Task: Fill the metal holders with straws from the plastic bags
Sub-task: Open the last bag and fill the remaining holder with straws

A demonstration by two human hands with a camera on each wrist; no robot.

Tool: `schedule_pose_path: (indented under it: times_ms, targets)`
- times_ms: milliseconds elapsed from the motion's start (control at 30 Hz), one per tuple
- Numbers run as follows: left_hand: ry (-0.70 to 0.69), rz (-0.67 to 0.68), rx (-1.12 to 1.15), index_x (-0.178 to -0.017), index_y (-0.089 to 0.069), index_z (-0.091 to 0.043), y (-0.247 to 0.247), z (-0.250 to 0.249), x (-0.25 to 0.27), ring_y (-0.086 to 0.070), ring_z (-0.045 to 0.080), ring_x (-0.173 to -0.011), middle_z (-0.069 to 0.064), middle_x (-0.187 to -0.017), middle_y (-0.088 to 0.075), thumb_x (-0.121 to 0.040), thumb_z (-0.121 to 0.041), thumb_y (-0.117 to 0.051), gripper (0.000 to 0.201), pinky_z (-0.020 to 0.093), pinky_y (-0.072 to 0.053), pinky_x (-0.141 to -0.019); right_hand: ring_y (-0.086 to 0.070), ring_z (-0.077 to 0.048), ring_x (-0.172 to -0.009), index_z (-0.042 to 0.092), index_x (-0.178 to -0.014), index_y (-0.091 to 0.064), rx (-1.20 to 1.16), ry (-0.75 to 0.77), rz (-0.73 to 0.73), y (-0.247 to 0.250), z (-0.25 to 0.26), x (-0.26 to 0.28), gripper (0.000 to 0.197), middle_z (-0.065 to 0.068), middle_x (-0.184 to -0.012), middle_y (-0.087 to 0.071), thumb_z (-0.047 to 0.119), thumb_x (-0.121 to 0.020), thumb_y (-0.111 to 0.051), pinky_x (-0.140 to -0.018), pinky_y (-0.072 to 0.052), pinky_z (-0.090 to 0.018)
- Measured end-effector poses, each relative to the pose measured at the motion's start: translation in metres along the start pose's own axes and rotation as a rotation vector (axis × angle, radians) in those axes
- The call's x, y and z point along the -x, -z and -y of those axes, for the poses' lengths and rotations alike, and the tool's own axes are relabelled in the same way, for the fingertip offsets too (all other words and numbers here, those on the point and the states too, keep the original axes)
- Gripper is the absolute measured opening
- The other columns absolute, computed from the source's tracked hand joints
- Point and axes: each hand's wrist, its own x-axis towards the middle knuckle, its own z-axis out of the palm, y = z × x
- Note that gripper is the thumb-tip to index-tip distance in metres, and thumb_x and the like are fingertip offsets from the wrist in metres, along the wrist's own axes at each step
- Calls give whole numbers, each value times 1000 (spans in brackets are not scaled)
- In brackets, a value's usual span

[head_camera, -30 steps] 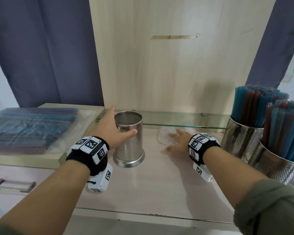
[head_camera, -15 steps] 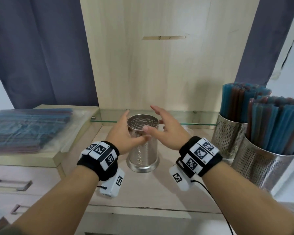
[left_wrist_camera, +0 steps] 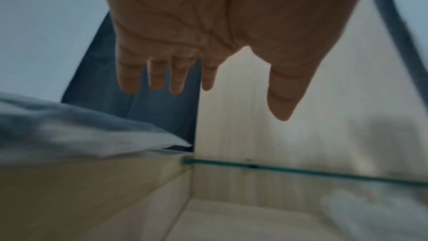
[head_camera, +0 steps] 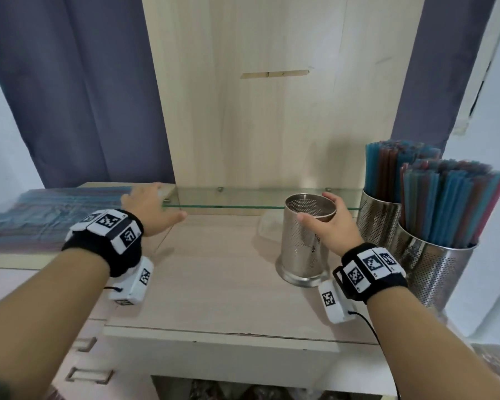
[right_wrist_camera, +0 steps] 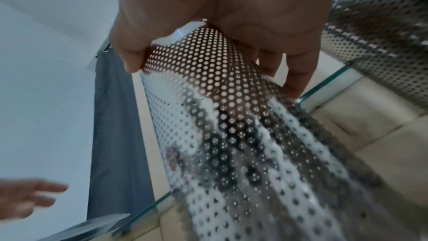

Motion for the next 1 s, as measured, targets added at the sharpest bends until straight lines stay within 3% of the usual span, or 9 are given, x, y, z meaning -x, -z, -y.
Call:
schedule_pose_path:
  times_ms: [100, 167, 267, 400, 567, 700, 767, 833, 1000]
  targets:
    - [218, 12, -196, -151, -23, -14, -11, 31, -8, -26, 39, -139, 18, -152, -27, -72, -69, -65, 105, 45, -26, -113, -57, -10, -110, 15, -148, -34, -56, 2, -51, 2, -5, 3, 94, 5, -121, -58, 33, -72, -86, -80, -40, -9]
    - [314, 9, -207, -153, -12, -17, -20, 46, -10, -27, 41, -138, 19, -151, -26, -73, -62, -72, 110, 49, -29, -112, -57, -11, -110, 15, -148, -33, -66, 10, -60, 1, -6, 5, 94, 3, -122, -59, 33, -72, -86, -76, -40, -5]
    - [349, -7, -275, -152, -5, -22, -29, 52, -5, -31, 39, -135, 18, -148, -34, -74, -58, -72, 109, 52, -32, -108, -57, -11, -106, 15, -148, -34, -100, 10, -85, -1, -6, 8, 92, 1, -120, -59, 30, -74, -86, -64, -41, 2]
    - [351, -106, -340, -152, -13, -21, -34, 48, -5, -39, 36, -129, 16, -139, -45, -85, -20, -63, 83, 48, -38, -101, -58, -7, -98, 14, -148, -33, -137, 15, -84, -3, -5, 9, 91, -1, -120, -60, 26, -74, -86, -62, -41, 3]
    - [243, -163, -157, -151, -24, -21, -29, 41, -13, -56, 43, -107, 26, -113, -60, -88, 3, -44, 71, 48, -47, -88, -59, -11, -106, 17, -148, -33, -148, 19, -101, -3, -7, 9, 93, -1, -124, -60, 31, -72, -86, -72, -45, -8]
    - [259, -250, 170, -155, -16, -28, -25, 23, -14, -55, 44, -108, 26, -114, -58, -94, -3, -50, 74, 46, -44, -84, -58, -12, -109, 16, -148, -33, -163, 23, -107, -5, -8, 9, 94, -1, -125, -59, 31, -72, -86, -77, -44, -13]
    - [175, -361, 333, -154, -18, -28, -23, 15, -15, -56, 39, -98, 21, -101, -59, -95, -11, -51, 70, 41, -40, -76, -59, -13, -109, 17, -147, -33, -176, 26, -107, -5, -9, 9, 94, -1, -125, -59, 30, -72, -87, -82, -44, -17]
    - [45, -471, 450, -154, -22, -26, -17, 5, -16, -55, 32, -88, 10, -89, -57, -95, -10, -50, 67, 36, -38, -75, -60, -12, -106, 17, -147, -33, -192, 25, -100, -5, -10, 8, 93, -1, -124, -60, 29, -72, -87, -79, -45, -13]
    - [-209, -674, 565, -152, -24, -23, 14, -34, -13, -54, 24, -91, -14, -80, -47, -94, -9, -51, 65, 34, -43, -88, -58, 3, -95, 15, -147, -34, -229, 25, -103, -6, -9, 8, 91, -1, -120, -61, 23, -73, -86, -68, -47, -4]
